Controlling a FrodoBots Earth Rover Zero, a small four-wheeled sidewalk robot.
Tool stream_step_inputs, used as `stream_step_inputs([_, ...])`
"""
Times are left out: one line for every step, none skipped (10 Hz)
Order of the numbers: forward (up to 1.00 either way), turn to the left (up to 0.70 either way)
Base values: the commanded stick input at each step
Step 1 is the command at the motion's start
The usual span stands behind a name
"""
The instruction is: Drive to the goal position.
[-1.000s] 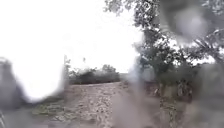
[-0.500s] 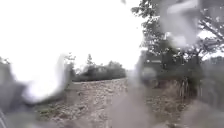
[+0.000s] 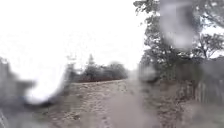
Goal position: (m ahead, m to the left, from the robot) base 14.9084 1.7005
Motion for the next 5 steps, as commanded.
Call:
stream_step_inputs([0.70,0.00])
stream_step_inputs([0.70,0.00])
stream_step_inputs([0.70,0.00])
stream_step_inputs([0.70,0.00])
stream_step_inputs([0.70,0.00])
